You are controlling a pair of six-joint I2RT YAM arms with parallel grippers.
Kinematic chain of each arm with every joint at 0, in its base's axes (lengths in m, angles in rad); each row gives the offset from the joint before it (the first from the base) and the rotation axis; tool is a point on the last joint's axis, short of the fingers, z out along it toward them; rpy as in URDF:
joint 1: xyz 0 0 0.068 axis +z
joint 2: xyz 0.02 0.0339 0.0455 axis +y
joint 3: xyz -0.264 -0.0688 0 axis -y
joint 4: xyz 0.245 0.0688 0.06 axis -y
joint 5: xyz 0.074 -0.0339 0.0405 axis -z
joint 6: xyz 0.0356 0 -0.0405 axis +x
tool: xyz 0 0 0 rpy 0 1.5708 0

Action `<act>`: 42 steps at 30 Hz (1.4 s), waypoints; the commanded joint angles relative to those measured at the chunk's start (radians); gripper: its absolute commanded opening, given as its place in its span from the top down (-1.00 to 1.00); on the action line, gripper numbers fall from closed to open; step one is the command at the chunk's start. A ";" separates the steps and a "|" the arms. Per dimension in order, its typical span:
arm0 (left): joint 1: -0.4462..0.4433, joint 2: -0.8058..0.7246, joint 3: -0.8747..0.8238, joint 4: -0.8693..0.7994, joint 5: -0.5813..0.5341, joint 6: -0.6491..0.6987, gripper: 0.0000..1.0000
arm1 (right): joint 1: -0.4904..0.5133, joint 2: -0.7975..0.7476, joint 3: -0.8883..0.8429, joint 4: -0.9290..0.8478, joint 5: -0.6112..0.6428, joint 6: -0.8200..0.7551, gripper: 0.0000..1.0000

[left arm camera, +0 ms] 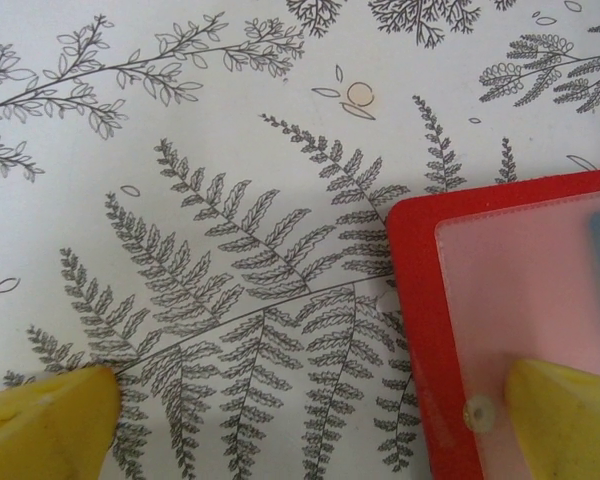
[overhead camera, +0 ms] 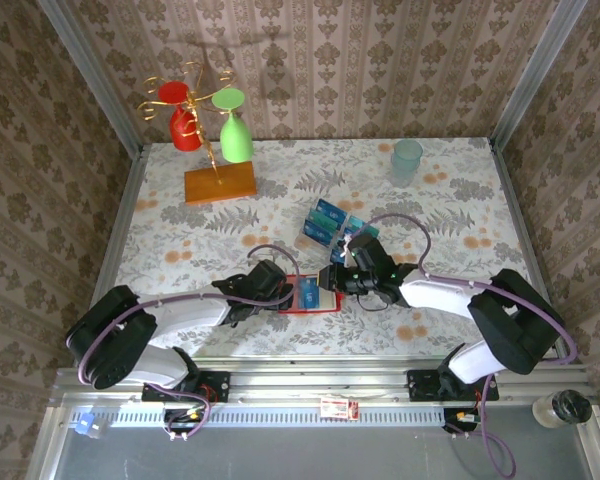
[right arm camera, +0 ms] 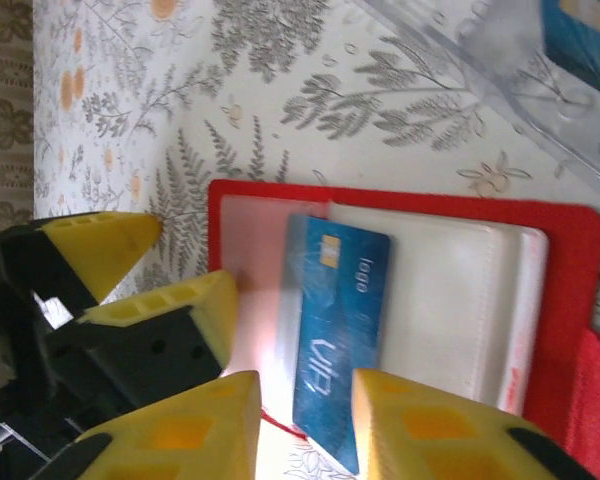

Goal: Put the credit cards into the card holder

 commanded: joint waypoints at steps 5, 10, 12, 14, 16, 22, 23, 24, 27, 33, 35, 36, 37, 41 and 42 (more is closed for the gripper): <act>0.018 -0.091 0.020 -0.082 0.005 0.008 -1.00 | 0.026 0.049 0.090 -0.165 0.022 -0.079 0.62; 0.021 -0.106 0.003 -0.087 0.013 0.008 -1.00 | 0.043 0.111 0.125 -0.171 0.025 -0.090 0.65; 0.021 -0.099 -0.009 -0.083 0.014 0.004 -1.00 | 0.046 0.130 0.133 -0.170 0.026 -0.092 0.67; 0.022 -0.089 -0.026 -0.069 0.015 -0.005 -1.00 | 0.049 0.146 0.141 -0.172 0.028 -0.095 0.67; 0.021 -0.081 -0.039 -0.058 0.013 -0.010 -1.00 | 0.051 0.164 0.149 -0.174 0.030 -0.096 0.68; 0.022 -0.044 -0.050 -0.029 0.002 -0.006 -1.00 | 0.063 0.214 0.178 -0.191 0.033 -0.105 0.69; 0.024 -0.037 -0.049 -0.027 0.001 -0.003 -1.00 | 0.066 0.222 0.185 -0.192 0.033 -0.106 0.69; 0.024 -0.031 -0.049 -0.023 -0.001 -0.002 -1.00 | 0.071 0.233 0.192 -0.195 0.032 -0.106 0.70; 0.023 -0.020 -0.047 -0.012 0.001 0.001 -1.00 | 0.087 0.257 0.216 -0.202 0.033 -0.106 0.70; 0.022 -0.022 -0.048 -0.005 0.004 -0.004 -1.00 | 0.118 0.316 0.266 -0.195 0.031 -0.091 0.73; 0.022 -0.027 -0.049 -0.006 0.005 -0.005 -1.00 | 0.125 0.333 0.281 -0.192 0.028 -0.086 0.73; 0.022 -0.031 -0.047 -0.008 0.006 -0.006 -1.00 | 0.126 0.339 0.288 -0.189 0.026 -0.083 0.73; 0.022 -0.035 -0.048 -0.009 0.006 -0.007 -1.00 | 0.127 0.344 0.295 -0.186 0.022 -0.080 0.74; 0.022 -0.061 -0.041 -0.032 0.003 -0.013 -1.00 | 0.123 0.315 0.315 -0.207 0.020 -0.088 0.74; 0.022 -0.070 -0.040 -0.040 -0.001 -0.015 -1.00 | 0.120 0.298 0.319 -0.219 0.022 -0.094 0.74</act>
